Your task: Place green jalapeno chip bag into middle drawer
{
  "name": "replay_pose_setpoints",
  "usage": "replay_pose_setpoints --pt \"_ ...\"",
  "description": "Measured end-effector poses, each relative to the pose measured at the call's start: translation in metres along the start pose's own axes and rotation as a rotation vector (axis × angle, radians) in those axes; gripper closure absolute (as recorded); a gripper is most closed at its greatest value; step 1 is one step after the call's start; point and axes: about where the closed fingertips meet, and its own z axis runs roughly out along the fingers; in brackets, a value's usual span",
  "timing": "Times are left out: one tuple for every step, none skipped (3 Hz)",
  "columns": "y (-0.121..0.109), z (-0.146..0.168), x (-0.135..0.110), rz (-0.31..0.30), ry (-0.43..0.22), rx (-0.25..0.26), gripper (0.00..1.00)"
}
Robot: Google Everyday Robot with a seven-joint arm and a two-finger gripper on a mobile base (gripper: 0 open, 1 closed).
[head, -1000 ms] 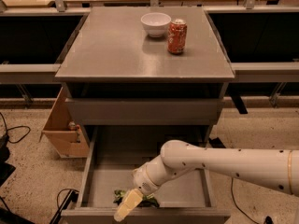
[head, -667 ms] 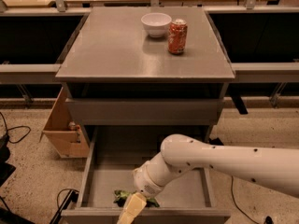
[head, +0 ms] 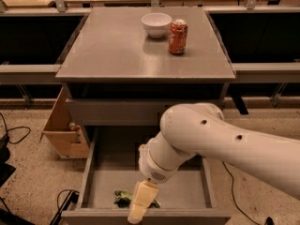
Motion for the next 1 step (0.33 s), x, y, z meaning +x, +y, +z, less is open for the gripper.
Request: replay_pose_setpoints --pt "-0.0177 -0.0715 -0.0126 -0.015 0.101 0.208 0.0"
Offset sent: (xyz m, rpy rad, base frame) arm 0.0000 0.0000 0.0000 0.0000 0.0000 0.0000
